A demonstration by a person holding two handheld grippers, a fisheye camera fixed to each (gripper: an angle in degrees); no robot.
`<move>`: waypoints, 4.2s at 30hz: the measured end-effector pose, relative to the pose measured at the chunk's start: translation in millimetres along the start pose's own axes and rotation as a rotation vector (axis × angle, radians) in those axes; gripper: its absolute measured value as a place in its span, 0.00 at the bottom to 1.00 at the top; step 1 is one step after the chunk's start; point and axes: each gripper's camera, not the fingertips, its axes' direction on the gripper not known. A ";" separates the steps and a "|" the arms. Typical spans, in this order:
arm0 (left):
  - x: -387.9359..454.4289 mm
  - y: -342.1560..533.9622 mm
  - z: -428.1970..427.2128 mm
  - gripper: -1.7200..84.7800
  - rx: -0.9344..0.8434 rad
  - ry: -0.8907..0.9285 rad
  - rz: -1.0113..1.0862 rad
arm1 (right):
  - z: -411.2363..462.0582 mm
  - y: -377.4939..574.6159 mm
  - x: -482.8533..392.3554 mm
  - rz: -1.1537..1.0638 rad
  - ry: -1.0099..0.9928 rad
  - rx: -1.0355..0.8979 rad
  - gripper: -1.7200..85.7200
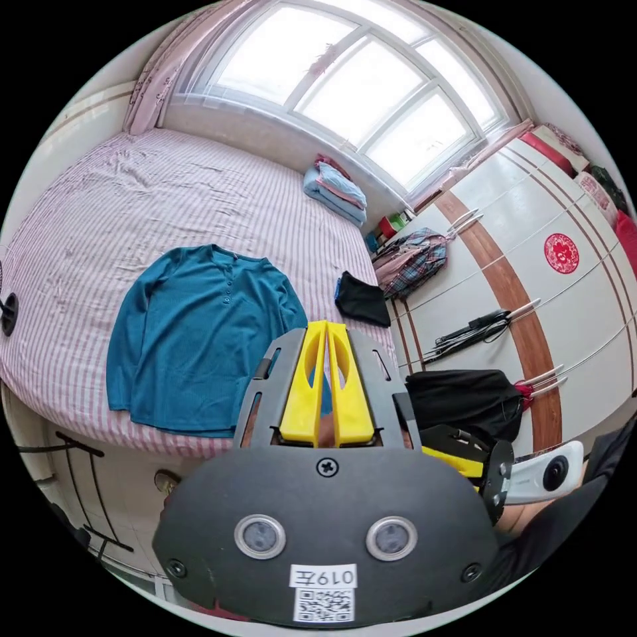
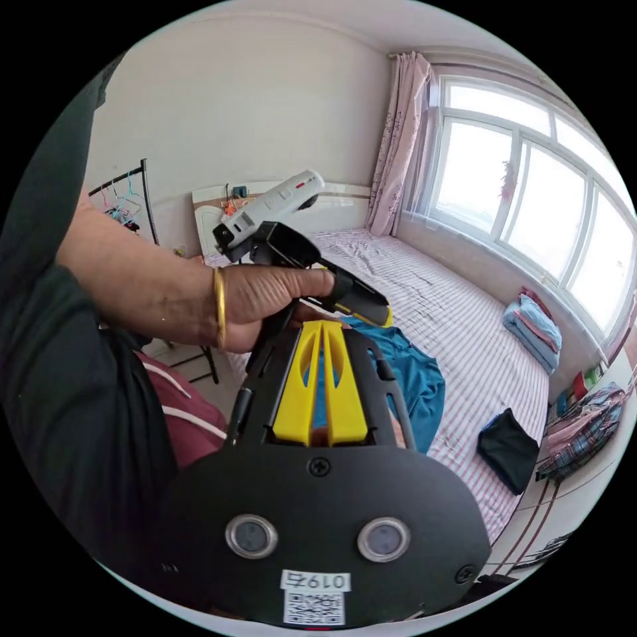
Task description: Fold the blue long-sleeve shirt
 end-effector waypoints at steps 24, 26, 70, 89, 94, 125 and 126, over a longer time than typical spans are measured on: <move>-30.1 -23.8 330.9 0.03 -0.654 -0.083 0.405 | 175.1 214.6 257.5 0.733 0.130 -0.612 0.08; -30.9 -20.3 337.5 0.03 -0.676 -0.087 0.432 | 187.8 222.4 260.4 0.720 0.121 -0.650 0.08; -285.3 -46.7 194.4 0.09 -0.628 -0.663 0.189 | 343.4 76.1 58.3 -0.194 0.117 -0.876 0.02; -393.4 -89.4 125.9 0.11 -0.517 -0.441 -0.232 | 337.3 60.3 61.5 -0.138 0.118 -0.905 0.01; -412.6 -102.7 123.1 0.05 -0.531 -0.393 -0.339 | 337.3 57.8 60.3 -0.154 0.112 -0.911 0.01; -432.7 -183.6 112.9 0.08 -0.878 -0.554 -0.073 | 359.9 54.5 103.2 -0.110 -0.024 -1.042 0.09; -435.7 -184.7 107.9 0.09 -0.881 -0.542 -0.082 | 355.9 53.1 108.1 -0.098 -0.038 -1.040 0.10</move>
